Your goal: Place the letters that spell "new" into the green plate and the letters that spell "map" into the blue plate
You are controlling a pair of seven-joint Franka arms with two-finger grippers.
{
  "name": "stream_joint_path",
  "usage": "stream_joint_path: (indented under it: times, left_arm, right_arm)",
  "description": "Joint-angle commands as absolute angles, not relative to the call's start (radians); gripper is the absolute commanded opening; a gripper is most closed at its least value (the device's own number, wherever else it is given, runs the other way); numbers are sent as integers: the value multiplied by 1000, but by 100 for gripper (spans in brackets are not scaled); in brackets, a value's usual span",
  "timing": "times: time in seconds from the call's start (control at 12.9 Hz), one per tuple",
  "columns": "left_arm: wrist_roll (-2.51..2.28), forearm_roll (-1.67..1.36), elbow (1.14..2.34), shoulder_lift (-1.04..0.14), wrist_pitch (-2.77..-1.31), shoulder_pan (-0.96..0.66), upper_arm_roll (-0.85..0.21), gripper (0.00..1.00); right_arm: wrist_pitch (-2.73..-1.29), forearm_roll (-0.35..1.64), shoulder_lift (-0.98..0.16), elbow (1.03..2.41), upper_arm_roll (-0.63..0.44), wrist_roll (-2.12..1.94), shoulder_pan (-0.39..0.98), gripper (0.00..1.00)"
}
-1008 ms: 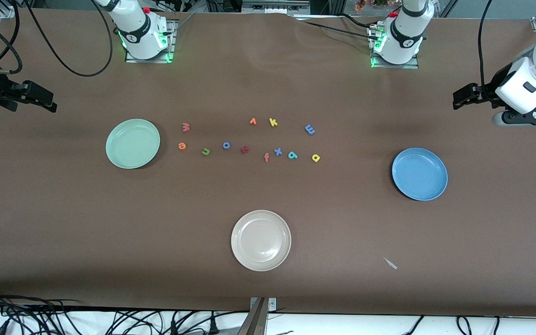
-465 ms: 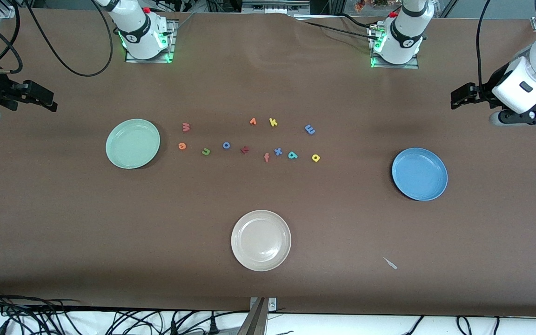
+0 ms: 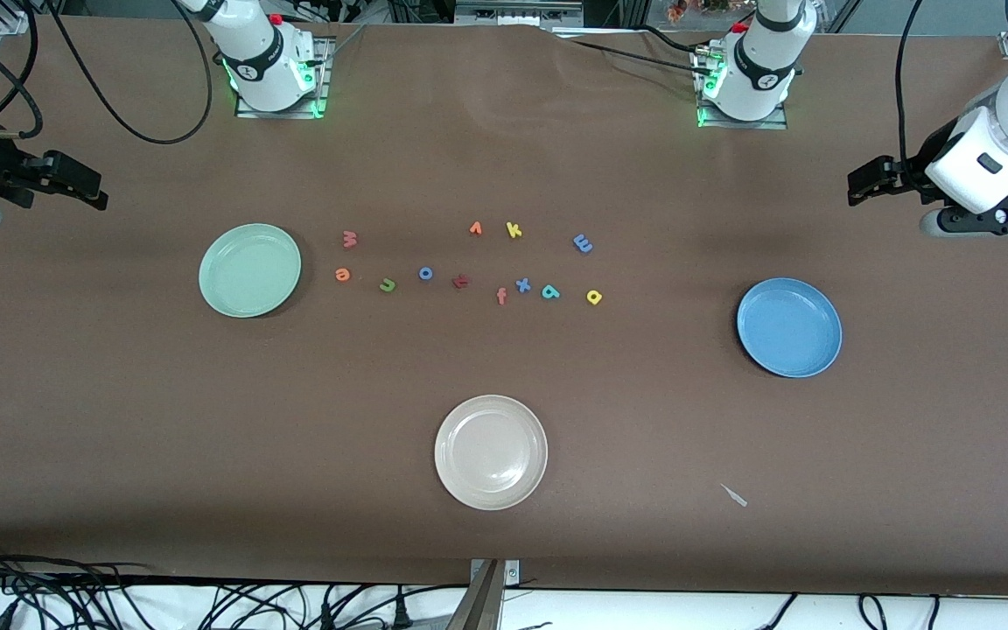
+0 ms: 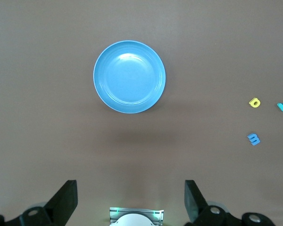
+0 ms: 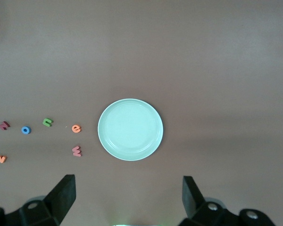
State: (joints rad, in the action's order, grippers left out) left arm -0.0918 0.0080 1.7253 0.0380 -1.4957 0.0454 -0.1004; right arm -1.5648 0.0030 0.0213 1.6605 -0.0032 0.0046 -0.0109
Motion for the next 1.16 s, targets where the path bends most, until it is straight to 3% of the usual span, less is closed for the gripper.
stream_joint_path:
  times: [0.0,1.09]
  left_arm:
    - [-71,-11,1741,52,-1514,48,-100,100]
    - [-71,-11,1753,54,-1522,49,-100,100]
  right_arm:
    - [-1554,18,20,1651,0,14,-15,100]
    - [-1552,12,3,1641,-3,-11,-21,100]
